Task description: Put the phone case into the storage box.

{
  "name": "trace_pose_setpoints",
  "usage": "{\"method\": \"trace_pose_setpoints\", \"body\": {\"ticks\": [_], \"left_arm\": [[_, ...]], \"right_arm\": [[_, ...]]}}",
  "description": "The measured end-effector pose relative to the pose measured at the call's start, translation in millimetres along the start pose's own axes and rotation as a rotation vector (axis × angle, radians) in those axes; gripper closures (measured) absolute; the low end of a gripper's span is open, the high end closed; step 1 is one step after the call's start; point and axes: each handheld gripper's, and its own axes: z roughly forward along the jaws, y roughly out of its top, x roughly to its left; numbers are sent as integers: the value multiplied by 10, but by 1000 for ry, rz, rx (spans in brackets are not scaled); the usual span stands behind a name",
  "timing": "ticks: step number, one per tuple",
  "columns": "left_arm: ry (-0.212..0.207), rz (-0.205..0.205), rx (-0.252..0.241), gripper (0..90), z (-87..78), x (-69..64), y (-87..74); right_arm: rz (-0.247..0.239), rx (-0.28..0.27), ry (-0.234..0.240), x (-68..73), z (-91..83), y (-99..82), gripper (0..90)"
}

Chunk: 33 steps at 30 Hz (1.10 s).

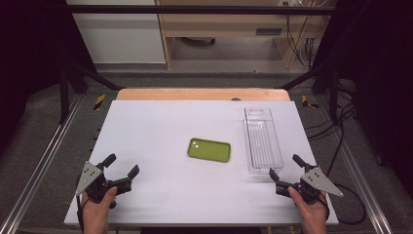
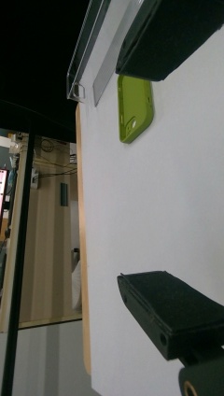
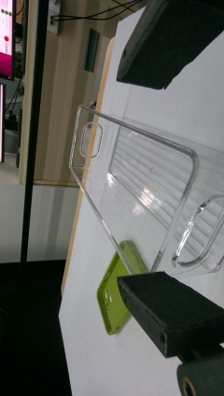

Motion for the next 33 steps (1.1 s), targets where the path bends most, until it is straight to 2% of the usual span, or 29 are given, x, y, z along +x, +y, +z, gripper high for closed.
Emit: {"method": "trace_pose_setpoints", "body": {"ticks": [4, 8, 9, 11, 12, 13, 15, 16, 17, 18, 19, 21, 23, 24, 25, 27, 29, 33], "left_arm": [[-14, 8, 16, 18, -2, -105, 15], [-41, 13, 38, 22, 66, -178, 36], [-50, 27, 66, 30, 141, -235, 49], [-58, 25, 73, 33, 181, -264, 53], [-78, 35, 88, 37, 263, -326, 65], [-78, 35, 88, 37, 263, -326, 65], [-93, 60, 114, 37, 354, -396, 89], [-112, 78, 144, 37, 450, -472, 116], [-112, 78, 144, 37, 450, -472, 116], [-142, 81, 186, 37, 552, -540, 147], [-153, 91, 211, 37, 604, -573, 164], [-157, 106, 229, 41, 658, -606, 180], [-179, 118, 260, 39, 827, -698, 222], [-179, 118, 260, 39, 827, -698, 222], [-191, 116, 280, 39, 935, -753, 253], [-195, 120, 289, 39, 989, -781, 263], [-200, 150, 331, 36, 1152, -866, 276], [-196, 179, 368, 36, 1282, -940, 270]], "right_arm": [[14, -2, -15, -16, -24, -7, 40], [25, -10, -20, -20, -43, -4, 40], [31, -16, -23, -22, -57, 4, 41], [35, -14, -22, -22, -64, 8, 41], [52, -19, -16, -19, -78, 14, 38], [50, -24, -16, -19, -81, 19, 37], [49, -28, -22, -9, -89, 27, 33], [42, -26, -23, -10, -91, 30, 32], [44, -23, -25, -6, -89, 29, 32], [49, -17, -23, -4, -86, 19, 32], [50, -11, -20, -3, -78, 6, 30], [51, 0, -29, -9, -69, -4, 30], [60, -8, -37, -24, -77, 7, 29], [63, -12, -40, -31, -84, 11, 28], [67, -14, -44, -36, -92, 13, 28], [68, -14, -56, -48, -107, 16, 25], [77, -17, -55, -49, -113, 18, 25], [75, -19, -55, -41, -113, 27, 25]]}}
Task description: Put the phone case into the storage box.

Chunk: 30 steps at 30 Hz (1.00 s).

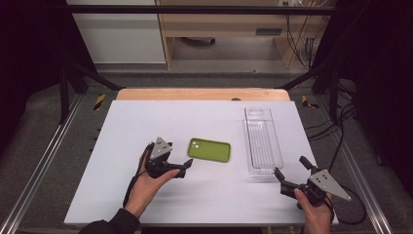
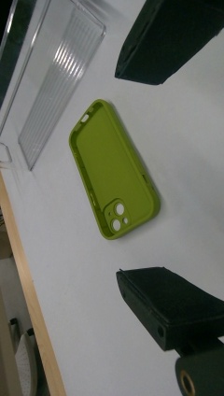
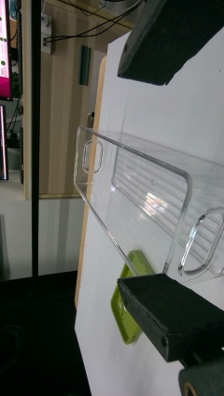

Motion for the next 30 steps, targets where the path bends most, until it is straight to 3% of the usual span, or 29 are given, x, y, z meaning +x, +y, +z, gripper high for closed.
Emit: {"method": "trace_pose_setpoints", "body": {"ticks": [4, 15, 23, 28, 30], "left_arm": [[12, 24, 31, 35, 108, -45, 36], [14, -5, 54, 52, 335, -72, 208], [10, -20, 60, 150, 581, -165, 309], [-2, -56, 59, 210, 674, -172, 325], [-10, -50, 70, 288, 729, -188, 333]], "right_arm": [[2, 2, -1, -4, 0, 1, 26], [-10, 7, -3, 8, 9, 2, 26], [-14, 9, -10, 10, -2, 4, 28], [-16, 10, -8, 13, 7, 2, 29], [-19, 11, -9, 10, 12, 0, 29]]}}
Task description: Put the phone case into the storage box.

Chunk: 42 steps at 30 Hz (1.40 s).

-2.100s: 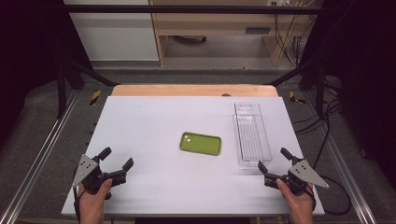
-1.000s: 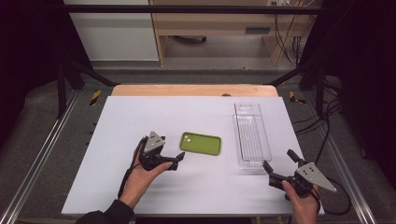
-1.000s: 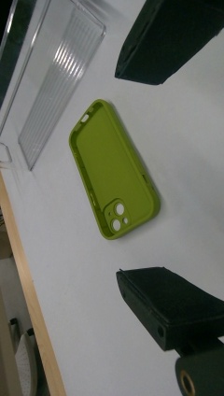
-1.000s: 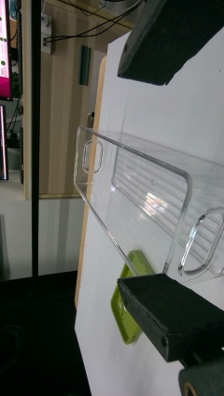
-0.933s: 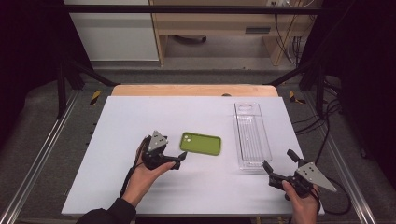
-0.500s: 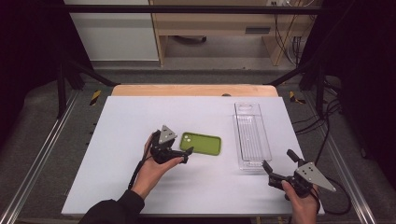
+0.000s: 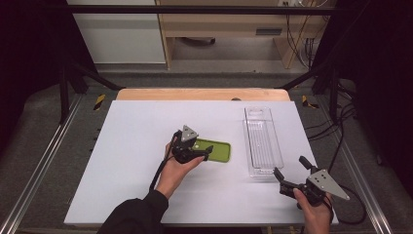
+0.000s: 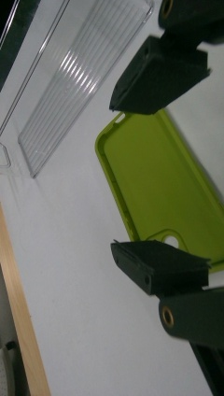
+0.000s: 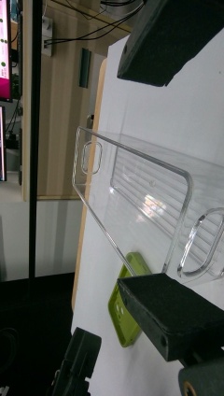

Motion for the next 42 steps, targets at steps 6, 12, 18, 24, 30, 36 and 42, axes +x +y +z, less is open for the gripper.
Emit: {"method": "trace_pose_setpoints", "body": {"ticks": [6, 12, 18, 24, 30, 36, 42], "left_arm": [[-22, -5, 3, 530, 83, -30, -4], [-45, -18, 72, 817, 192, -95, -31], [-45, -29, 136, 899, 323, -129, -48], [-42, -37, 202, 900, 437, -158, -91], [-53, -61, 243, 900, 449, -141, -105], [-76, -53, 296, 900, 338, -136, -125], [-108, -51, 291, 900, 183, -171, -241]], "right_arm": [[2, -5, -3, -2, -8, 3, 30], [2, -1, -1, -1, -3, 2, 30], [-5, 1, -2, 1, -1, 2, 30], [-10, 5, 3, 2, 5, -1, 32], [-15, 9, -1, 1, 5, 0, 32], [-17, 8, -1, 7, 10, -1, 32], [-16, 10, -1, 9, 9, -1, 31]]}}
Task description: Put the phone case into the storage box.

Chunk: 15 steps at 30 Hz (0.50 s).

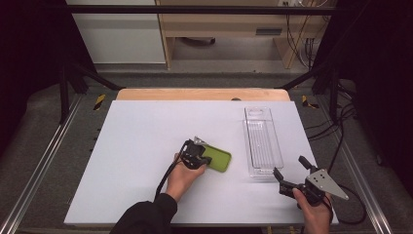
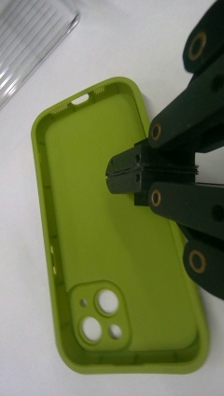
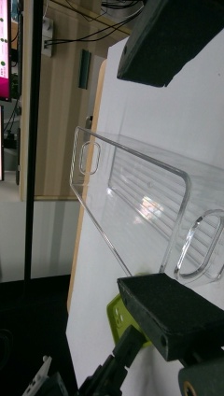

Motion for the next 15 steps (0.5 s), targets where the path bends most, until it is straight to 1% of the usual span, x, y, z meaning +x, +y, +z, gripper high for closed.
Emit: {"method": "trace_pose_setpoints", "body": {"ticks": [1, 2, 3, 5, 9, 10, 11, 15], "left_arm": [[0, 0, 0, 900, 0, 0, 0], [-8, 1, 4, 900, -22, -16, -28], [-8, 15, 3, 900, -62, -54, -85], [-11, 20, 8, 900, -84, -74, -111], [-31, 29, 13, 900, -152, -166, -218], [-37, 43, 18, 900, -185, -218, -266], [-37, 43, 18, 900, -185, -218, -266], [-44, 60, 28, 900, -248, -313, -355]], "right_arm": [[0, 0, 0, 0, 0, 0, 31], [1, 0, 0, 2, -2, 1, 31], [-1, 1, -1, 3, 1, 0, 31], [-1, 2, 0, 3, 2, -1, 31], [-6, 4, 1, 11, 1, 0, 30], [-7, 4, 3, 16, 2, -1, 30], [-7, 4, 3, 16, 2, -1, 30], [-11, 6, 3, 23, 4, -2, 30]]}}
